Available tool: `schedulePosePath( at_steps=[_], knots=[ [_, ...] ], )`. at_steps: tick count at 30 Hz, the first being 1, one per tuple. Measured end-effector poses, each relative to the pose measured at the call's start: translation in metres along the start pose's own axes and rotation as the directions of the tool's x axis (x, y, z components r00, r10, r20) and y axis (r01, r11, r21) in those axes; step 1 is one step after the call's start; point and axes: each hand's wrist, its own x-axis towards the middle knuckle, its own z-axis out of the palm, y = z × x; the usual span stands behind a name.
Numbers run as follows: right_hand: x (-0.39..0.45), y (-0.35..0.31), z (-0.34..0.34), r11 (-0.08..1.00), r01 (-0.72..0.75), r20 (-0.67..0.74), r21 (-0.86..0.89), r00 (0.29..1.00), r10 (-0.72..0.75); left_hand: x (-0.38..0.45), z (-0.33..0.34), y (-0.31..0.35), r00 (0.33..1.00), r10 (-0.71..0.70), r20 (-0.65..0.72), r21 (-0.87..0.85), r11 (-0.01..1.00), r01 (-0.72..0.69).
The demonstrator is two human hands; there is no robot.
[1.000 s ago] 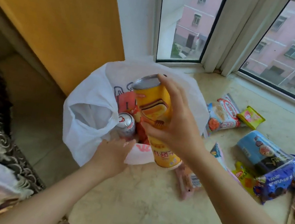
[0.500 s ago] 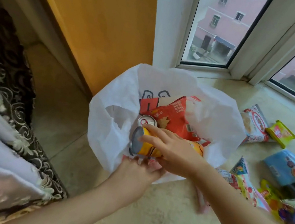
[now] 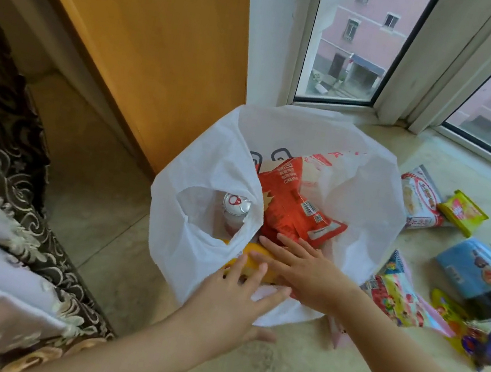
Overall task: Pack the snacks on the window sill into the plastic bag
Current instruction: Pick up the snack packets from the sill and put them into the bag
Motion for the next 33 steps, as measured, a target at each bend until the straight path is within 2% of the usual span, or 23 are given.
schedulePosePath(
  at_steps=[2,4,6,7,8,12,15,18,22,25,29,31,33],
  knots=[
    [-0.004,0.0,0.011,0.995,-0.021,-0.067,-0.094,0.998,0.015,0.003,0.002,0.002,0.998,-0.056,0.038,-0.053,0.997,0.058],
    [-0.008,-0.001,0.022,0.988,-0.05,-0.123,-0.144,0.992,0.033,0.009,-0.001,0.0,0.996,-0.08,-0.04,-0.051,0.996,0.078],
    [-0.012,-0.004,0.028,0.985,-0.066,-0.161,-0.158,0.986,0.04,0.017,0.002,-0.003,0.994,-0.089,0.066,-0.127,0.987,0.096],
    [-0.014,-0.007,0.03,0.983,-0.086,-0.181,-0.161,0.982,0.057,0.02,0.003,-0.003,0.974,-0.11,0.2,-0.198,0.969,0.15],
    [-0.016,-0.01,0.029,0.98,-0.111,-0.201,-0.162,0.977,0.077,0.022,0.007,-0.002,0.959,-0.127,0.254,-0.21,0.961,0.183],
    [-0.028,-0.014,0.026,0.974,-0.202,-0.278,-0.106,0.946,0.166,0.029,0.009,0.005,0.941,-0.181,0.287,-0.154,0.96,0.232],
    [-0.049,-0.02,0.021,0.951,-0.304,-0.381,-0.047,0.886,0.265,0.033,0.003,0.008,0.921,-0.222,0.32,-0.117,0.955,0.271],
    [-0.081,-0.027,0.017,0.924,-0.378,-0.418,0.065,0.83,0.369,0.037,-0.005,0.02,0.944,-0.231,0.235,-0.108,0.959,0.261],
    [-0.124,-0.027,0.025,0.859,-0.489,-0.449,0.154,0.74,0.502,0.053,0.0,0.047,0.981,-0.148,-0.124,-0.2,0.972,0.121],
    [-0.154,-0.019,0.036,0.816,-0.552,-0.487,0.172,0.672,0.557,0.072,-0.003,0.076,0.972,-0.062,-0.227,-0.251,0.968,0.003],
    [-0.179,-0.015,0.049,0.744,-0.639,-0.393,0.195,0.644,0.656,0.105,-0.012,0.114,0.965,0.007,-0.263,-0.279,0.957,-0.083],
    [-0.187,-0.015,0.054,0.71,-0.678,-0.345,0.191,0.631,0.695,0.125,-0.014,0.127,0.983,0.057,-0.177,-0.3,0.948,-0.109],
    [-0.193,-0.013,0.058,0.684,-0.703,-0.314,0.194,0.616,0.722,0.14,-0.012,0.136,0.993,0.042,-0.113,-0.299,0.951,-0.074]
  ],
)
